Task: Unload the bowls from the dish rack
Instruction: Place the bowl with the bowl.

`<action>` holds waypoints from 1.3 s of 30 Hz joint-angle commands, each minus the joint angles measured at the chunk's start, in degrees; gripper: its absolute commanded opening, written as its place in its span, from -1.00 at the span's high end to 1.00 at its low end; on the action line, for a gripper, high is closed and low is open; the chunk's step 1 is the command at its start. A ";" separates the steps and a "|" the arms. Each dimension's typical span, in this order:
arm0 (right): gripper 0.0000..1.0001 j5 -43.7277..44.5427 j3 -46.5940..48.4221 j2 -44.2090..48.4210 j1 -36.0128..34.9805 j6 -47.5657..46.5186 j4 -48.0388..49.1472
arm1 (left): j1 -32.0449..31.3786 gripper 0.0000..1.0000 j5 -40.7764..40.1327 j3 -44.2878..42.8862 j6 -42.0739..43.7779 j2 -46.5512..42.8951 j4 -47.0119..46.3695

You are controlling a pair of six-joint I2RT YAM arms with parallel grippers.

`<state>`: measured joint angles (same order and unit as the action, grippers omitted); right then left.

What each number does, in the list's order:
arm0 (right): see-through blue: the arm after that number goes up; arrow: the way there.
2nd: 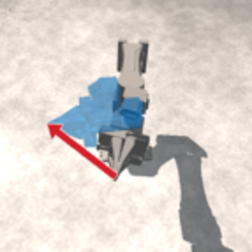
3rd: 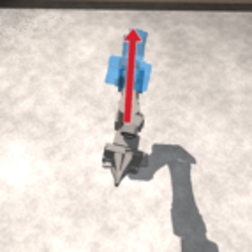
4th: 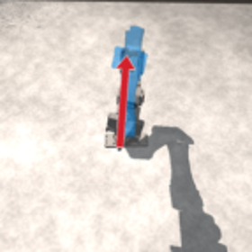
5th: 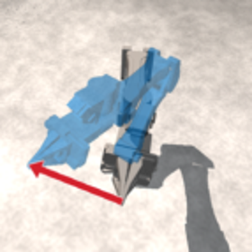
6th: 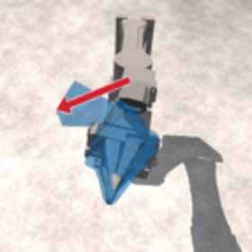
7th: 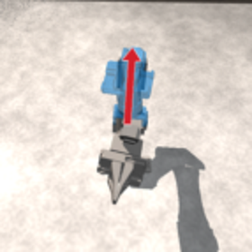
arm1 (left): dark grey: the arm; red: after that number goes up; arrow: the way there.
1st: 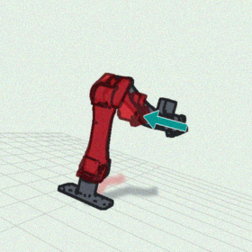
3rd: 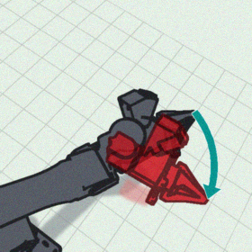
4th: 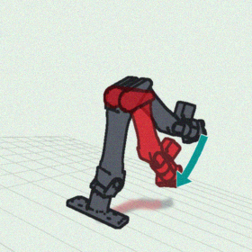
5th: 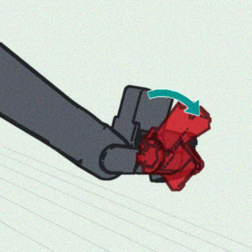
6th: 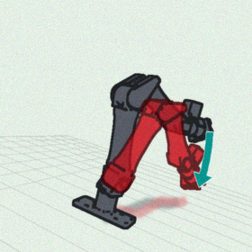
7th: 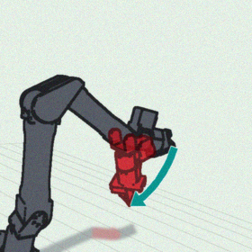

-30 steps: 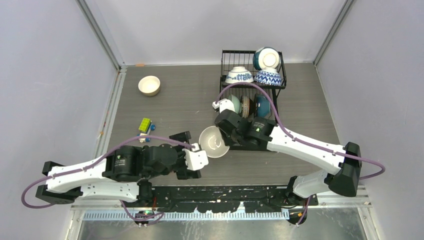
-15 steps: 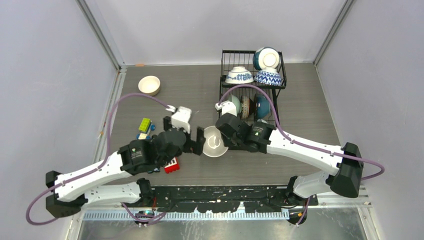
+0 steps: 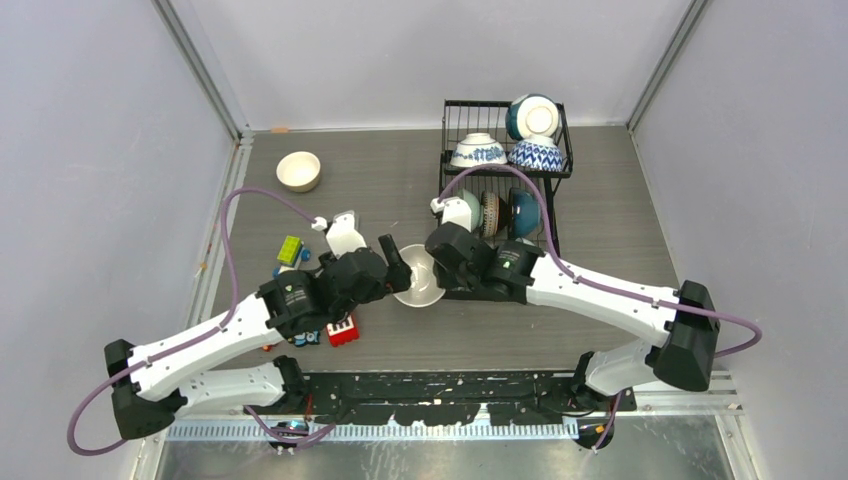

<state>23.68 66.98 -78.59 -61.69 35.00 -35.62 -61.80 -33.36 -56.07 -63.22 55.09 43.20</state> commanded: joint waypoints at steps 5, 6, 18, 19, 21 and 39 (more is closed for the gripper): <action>0.98 -0.01 9.26 -2.21 -0.07 5.51 1.97 | 0.45 -0.99 -3.78 -2.56 -4.35 1.22 4.43; 0.98 -0.13 9.71 -2.39 -0.09 5.85 1.55 | 0.57 -0.99 -3.85 -2.30 -4.53 1.06 4.33; 0.98 -0.48 13.29 -5.41 -0.17 8.61 -1.29 | 0.80 -0.48 -7.78 -3.07 -8.21 2.30 7.82; 0.98 -0.40 13.30 -5.62 -0.18 8.79 -1.30 | 0.80 -0.31 -8.18 -3.02 -8.32 2.30 7.81; 0.98 -0.31 13.26 -6.06 -0.18 9.09 -1.30 | 0.86 -0.04 -8.69 -3.30 -8.24 2.22 7.62; 0.98 -0.02 17.72 -10.70 -0.16 10.79 -2.04 | 0.89 0.13 -8.61 -6.37 -12.58 8.04 10.98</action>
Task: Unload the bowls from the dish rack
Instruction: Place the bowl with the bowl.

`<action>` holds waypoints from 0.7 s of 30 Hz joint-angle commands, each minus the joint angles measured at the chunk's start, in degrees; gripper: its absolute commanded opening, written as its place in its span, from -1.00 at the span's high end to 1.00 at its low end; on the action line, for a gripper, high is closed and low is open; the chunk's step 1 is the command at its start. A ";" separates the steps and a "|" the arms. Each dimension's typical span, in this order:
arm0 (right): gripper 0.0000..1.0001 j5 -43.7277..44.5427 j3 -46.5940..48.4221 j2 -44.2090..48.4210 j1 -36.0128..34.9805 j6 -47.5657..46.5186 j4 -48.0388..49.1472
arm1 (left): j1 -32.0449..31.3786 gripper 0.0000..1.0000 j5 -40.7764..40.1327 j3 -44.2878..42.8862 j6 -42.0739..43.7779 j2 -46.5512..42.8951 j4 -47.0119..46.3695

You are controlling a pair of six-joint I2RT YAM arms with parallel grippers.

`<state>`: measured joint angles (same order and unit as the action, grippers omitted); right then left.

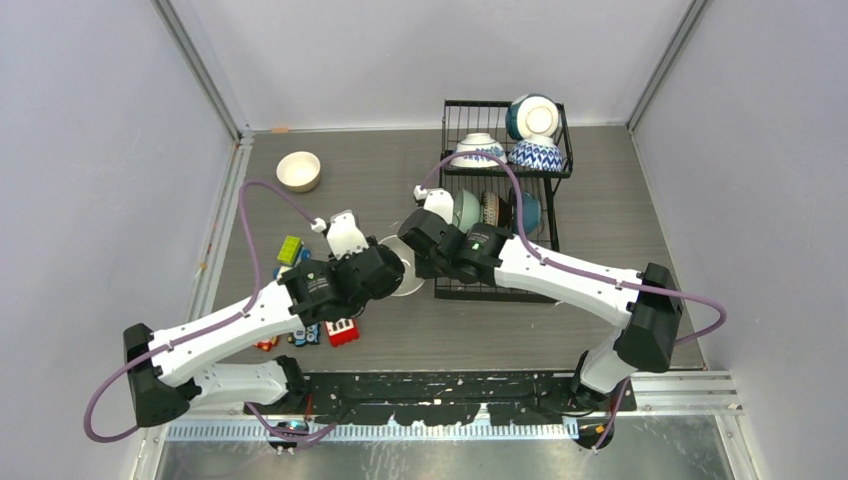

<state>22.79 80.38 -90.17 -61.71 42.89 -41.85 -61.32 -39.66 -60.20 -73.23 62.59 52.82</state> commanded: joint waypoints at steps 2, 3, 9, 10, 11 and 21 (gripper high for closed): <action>0.98 0.41 4.79 0.53 -0.15 3.11 3.96 | 0.45 0.17 -2.40 -2.15 -3.03 0.87 1.48; 0.98 0.26 4.99 0.36 -0.12 3.14 3.82 | 0.42 0.19 -2.39 -2.04 -3.22 0.91 1.42; 0.98 -0.21 5.22 0.25 -0.15 4.01 3.82 | 0.84 0.40 -2.39 -1.76 -3.36 0.96 0.98; 0.98 -0.23 5.15 0.24 -0.17 4.16 3.79 | 0.85 0.44 -2.30 -1.54 -3.82 0.94 1.08; 0.98 -0.24 5.14 0.20 -0.16 4.35 3.79 | 0.92 0.46 -2.18 -1.40 -4.17 0.99 1.02; 0.98 -0.92 4.77 0.09 -0.10 4.50 4.05 | 1.11 0.54 -1.79 -0.66 -4.19 0.87 0.18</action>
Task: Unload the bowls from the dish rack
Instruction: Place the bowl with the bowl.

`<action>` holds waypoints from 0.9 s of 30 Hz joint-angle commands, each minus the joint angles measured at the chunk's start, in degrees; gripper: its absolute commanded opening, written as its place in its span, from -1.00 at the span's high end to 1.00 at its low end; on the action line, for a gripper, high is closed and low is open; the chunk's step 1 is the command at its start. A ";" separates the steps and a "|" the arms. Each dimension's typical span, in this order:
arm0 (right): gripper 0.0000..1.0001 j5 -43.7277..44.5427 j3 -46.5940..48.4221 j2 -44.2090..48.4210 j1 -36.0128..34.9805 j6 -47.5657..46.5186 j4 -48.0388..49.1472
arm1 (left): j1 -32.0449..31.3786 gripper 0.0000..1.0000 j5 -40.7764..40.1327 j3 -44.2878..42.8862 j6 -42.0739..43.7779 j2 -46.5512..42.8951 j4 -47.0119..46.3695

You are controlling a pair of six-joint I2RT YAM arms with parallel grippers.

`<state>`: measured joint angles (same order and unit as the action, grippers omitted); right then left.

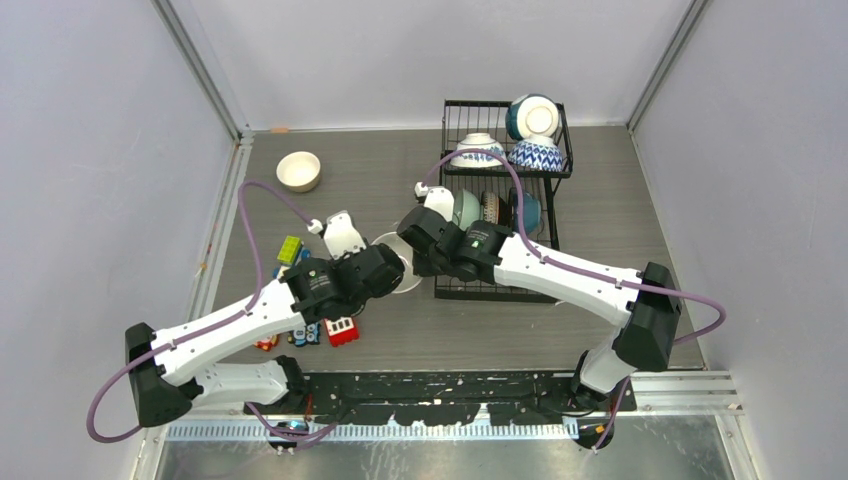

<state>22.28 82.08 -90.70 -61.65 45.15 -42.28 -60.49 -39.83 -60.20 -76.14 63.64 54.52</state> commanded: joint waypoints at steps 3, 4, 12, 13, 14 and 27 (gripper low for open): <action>0.98 -0.56 3.17 0.60 -0.26 2.23 4.49 | 0.28 0.73 -1.67 -0.45 -1.13 -0.48 -1.74; 0.98 -0.65 3.17 0.53 -0.28 2.18 4.49 | 0.29 0.81 -1.75 -0.38 -1.13 -0.59 -1.74; 0.98 -0.69 3.11 0.42 -0.27 1.96 4.25 | 0.40 0.60 -1.53 -0.88 -0.53 -1.00 -1.25; 0.98 -0.52 3.01 0.40 -0.27 1.97 4.19 | 0.42 0.49 -1.48 -1.00 -0.51 -1.16 -1.00; 0.98 -0.30 3.04 0.41 -0.24 1.97 4.08 | 0.37 0.42 -1.48 -1.05 -0.50 -1.42 -0.73; 0.98 0.48 4.01 -0.72 -0.23 1.79 3.96 | 0.37 0.39 -1.50 -0.31 -0.57 -4.15 0.50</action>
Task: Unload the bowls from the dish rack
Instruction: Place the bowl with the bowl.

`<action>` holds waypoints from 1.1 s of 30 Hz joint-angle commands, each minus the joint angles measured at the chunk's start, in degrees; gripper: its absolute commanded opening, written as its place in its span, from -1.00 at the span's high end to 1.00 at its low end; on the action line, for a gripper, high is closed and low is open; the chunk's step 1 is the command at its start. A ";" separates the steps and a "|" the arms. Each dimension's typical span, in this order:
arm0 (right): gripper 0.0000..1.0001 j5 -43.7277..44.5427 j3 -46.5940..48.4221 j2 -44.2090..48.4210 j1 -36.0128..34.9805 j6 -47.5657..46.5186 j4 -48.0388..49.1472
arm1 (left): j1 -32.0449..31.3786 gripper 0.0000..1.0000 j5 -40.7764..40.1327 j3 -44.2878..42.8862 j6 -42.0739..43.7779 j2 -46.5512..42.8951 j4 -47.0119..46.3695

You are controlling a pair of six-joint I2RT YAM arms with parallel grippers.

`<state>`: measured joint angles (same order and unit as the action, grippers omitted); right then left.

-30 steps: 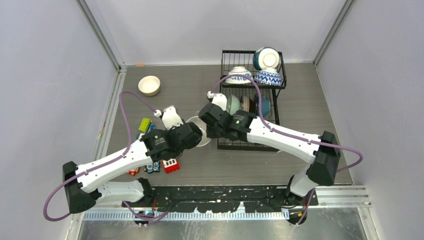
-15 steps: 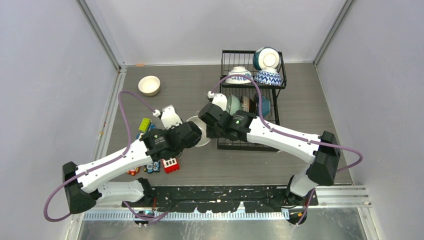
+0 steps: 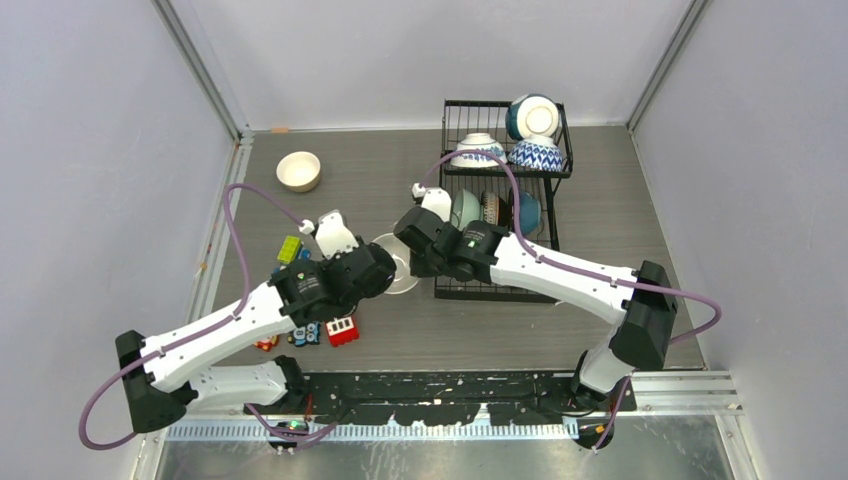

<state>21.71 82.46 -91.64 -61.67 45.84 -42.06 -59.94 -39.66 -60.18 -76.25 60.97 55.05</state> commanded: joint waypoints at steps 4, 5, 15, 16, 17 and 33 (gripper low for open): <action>0.98 0.85 4.17 -0.14 -0.21 1.10 3.58 | -0.09 0.57 -1.81 0.13 -0.48 -1.17 -0.18; 0.98 0.83 4.27 -0.20 -0.17 1.09 3.53 | -0.09 0.61 -1.75 0.07 -0.50 -1.08 -0.18; 0.71 -1.53 3.97 0.69 -0.19 -0.01 4.21 | 0.32 0.99 -1.45 0.86 -0.01 -1.98 -1.32; 0.54 -1.95 3.97 0.82 -0.14 -0.31 4.40 | 0.29 1.00 -1.45 0.79 0.08 -2.07 -1.34; 0.36 -2.45 3.99 1.04 -0.23 -0.57 4.44 | 0.33 1.00 -1.47 0.71 0.26 -2.15 -1.32; -1.00 -3.01 5.18 10.48 -0.20 -7.37 -1.11 | 5.80 0.99 -0.96 -1.64 7.16 -4.47 -1.66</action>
<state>18.09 84.42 -86.04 -61.87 41.91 -41.10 -56.90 -38.83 -58.96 -72.07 59.09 56.47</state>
